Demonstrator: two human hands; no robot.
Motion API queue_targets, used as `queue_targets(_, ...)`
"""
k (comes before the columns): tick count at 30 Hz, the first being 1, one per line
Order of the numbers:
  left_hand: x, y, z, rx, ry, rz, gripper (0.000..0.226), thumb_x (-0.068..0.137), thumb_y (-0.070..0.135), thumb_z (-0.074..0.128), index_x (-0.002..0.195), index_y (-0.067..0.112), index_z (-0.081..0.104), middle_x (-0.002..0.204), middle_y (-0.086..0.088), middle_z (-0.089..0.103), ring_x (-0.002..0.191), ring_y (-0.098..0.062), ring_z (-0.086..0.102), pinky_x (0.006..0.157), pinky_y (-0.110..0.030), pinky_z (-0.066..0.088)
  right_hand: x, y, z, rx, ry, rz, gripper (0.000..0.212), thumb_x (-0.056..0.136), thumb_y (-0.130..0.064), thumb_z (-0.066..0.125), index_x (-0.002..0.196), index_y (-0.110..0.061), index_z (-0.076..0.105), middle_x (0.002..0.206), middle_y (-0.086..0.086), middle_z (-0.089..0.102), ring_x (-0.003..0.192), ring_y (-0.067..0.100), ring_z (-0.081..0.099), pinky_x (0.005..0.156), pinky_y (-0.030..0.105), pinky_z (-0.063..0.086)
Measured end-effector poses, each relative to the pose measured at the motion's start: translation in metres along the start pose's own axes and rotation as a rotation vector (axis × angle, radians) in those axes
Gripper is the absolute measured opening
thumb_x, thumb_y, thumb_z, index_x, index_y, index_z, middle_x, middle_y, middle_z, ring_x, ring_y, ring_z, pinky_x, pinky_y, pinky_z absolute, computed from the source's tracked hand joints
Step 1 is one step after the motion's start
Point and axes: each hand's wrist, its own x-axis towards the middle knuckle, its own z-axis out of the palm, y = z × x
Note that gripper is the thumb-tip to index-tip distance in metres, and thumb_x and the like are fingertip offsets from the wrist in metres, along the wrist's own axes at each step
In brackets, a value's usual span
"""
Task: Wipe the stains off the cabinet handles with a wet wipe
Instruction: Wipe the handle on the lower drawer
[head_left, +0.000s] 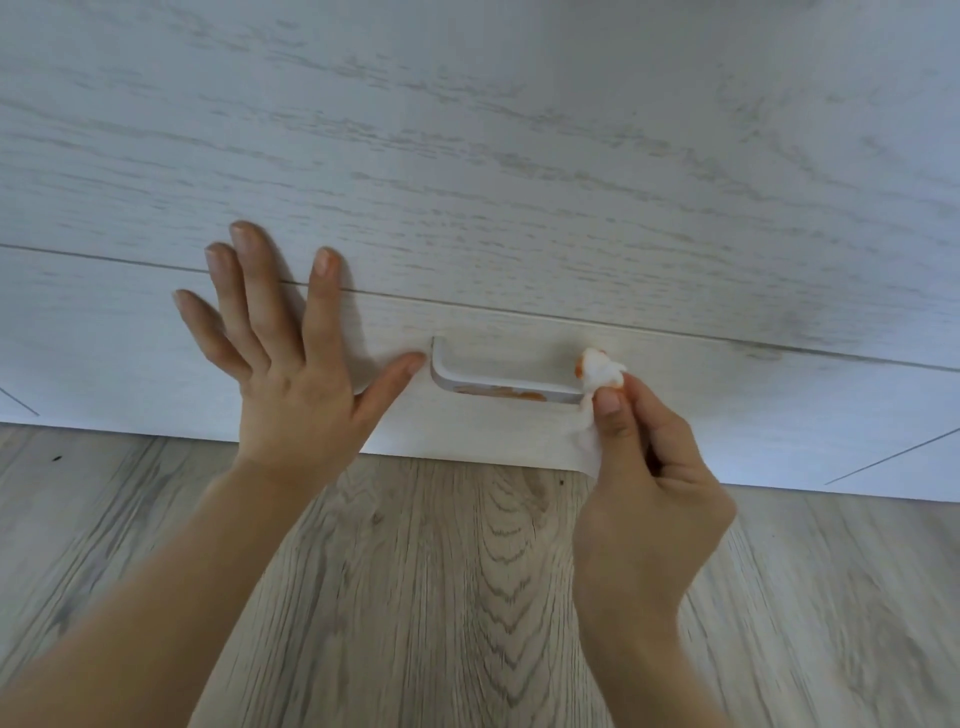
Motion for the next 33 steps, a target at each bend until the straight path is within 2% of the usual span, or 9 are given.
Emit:
queue_targets(3,0.0,0.0,-0.002,-0.007,-0.013,-0.012,0.089,0.091,0.064,0.039,0.147,0.029,-0.02,0.128,-0.054,0.016,0.14,-0.037,-0.014,0.11,-0.041,-0.019,0.006,-0.002,-0.001,0.062,0.028,0.106,0.015,0.084,-0.017,0.069,0.083,-0.032,0.071,0.086,-0.015,0.074,0.087,-0.006,0.066,0.07,0.002,0.046)
queue_targets(5,0.0,0.0,-0.002,-0.008,-0.011,-0.006,0.089,0.092,0.062,0.041,0.148,0.028,-0.019,0.127,-0.055,0.018,0.129,-0.051,0.0,0.111,-0.041,-0.018,0.008,-0.003,-0.003,0.142,0.024,0.19,0.011,0.083,-0.019,0.068,0.08,-0.029,0.072,0.083,-0.018,0.074,0.085,-0.007,0.066,0.067,0.0,0.045)
queue_targets(8,0.0,-0.001,-0.005,-0.011,-0.026,0.001,0.089,0.092,0.062,0.042,0.148,0.028,-0.017,0.128,-0.055,0.019,0.123,-0.054,0.006,0.111,-0.041,-0.017,0.004,-0.002,-0.006,0.129,-0.035,0.224,0.008,0.084,-0.023,0.066,0.082,-0.028,0.072,0.087,-0.014,0.074,0.085,-0.007,0.066,0.066,0.0,0.045)
queue_targets(11,0.0,-0.001,-0.006,-0.008,-0.029,0.001,0.088,0.092,0.062,0.042,0.148,0.028,-0.017,0.128,-0.054,0.019,0.123,-0.053,0.006,0.111,-0.041,-0.017,0.005,-0.002,-0.006,-0.03,-0.052,0.101,0.009,0.085,-0.027,0.065,0.081,-0.035,0.069,0.099,-0.007,0.069,0.089,-0.005,0.063,0.071,0.003,0.045)
queue_targets(17,0.002,0.001,-0.008,-0.025,-0.046,-0.008,0.087,0.092,0.062,0.04,0.147,0.03,-0.02,0.128,-0.055,0.018,0.123,-0.053,0.005,0.111,-0.041,-0.018,0.005,-0.004,-0.008,-0.184,-0.072,-0.199,0.013,0.091,-0.019,0.061,0.1,-0.028,0.065,0.092,-0.019,0.066,0.092,-0.007,0.06,0.078,0.006,0.045)
queue_targets(21,0.002,0.002,-0.008,-0.021,-0.055,-0.008,0.088,0.092,0.063,0.04,0.147,0.03,-0.02,0.127,-0.055,0.019,0.122,-0.053,0.005,0.111,-0.04,-0.018,-0.002,-0.009,-0.014,-0.343,-0.097,-0.298,0.005,0.086,-0.04,0.06,0.089,-0.044,0.061,0.087,-0.02,0.065,0.085,-0.006,0.061,0.068,0.003,0.044)
queue_targets(26,0.004,0.005,-0.008,-0.018,-0.06,-0.03,0.078,0.091,0.062,0.04,0.141,0.008,0.013,0.125,-0.057,0.021,0.121,-0.054,0.005,0.111,-0.039,-0.017,0.011,-0.015,-0.007,-0.304,-0.146,-0.17,0.009,0.081,-0.032,0.072,0.081,-0.034,0.063,0.079,-0.023,0.065,0.075,-0.004,0.061,0.061,0.008,0.046)
queue_targets(29,0.004,0.006,-0.009,-0.018,-0.06,-0.039,0.075,0.092,0.061,0.04,0.134,0.003,0.019,0.125,-0.057,0.02,0.121,-0.054,0.005,0.111,-0.038,-0.018,0.017,-0.017,-0.002,-0.3,-0.144,-0.149,0.01,0.079,-0.027,0.075,0.079,-0.029,0.065,0.085,-0.014,0.067,0.081,0.003,0.062,0.071,0.022,0.051)
queue_targets(33,0.005,0.006,-0.01,-0.016,-0.066,-0.047,0.075,0.092,0.06,0.042,0.134,0.003,0.019,0.125,-0.057,0.019,0.121,-0.054,0.004,0.11,-0.039,-0.018,0.011,-0.021,-0.014,-0.26,-0.069,-0.132,0.008,0.077,-0.028,0.075,0.074,-0.03,0.068,0.076,-0.02,0.069,0.073,-0.008,0.062,0.059,0.003,0.044)
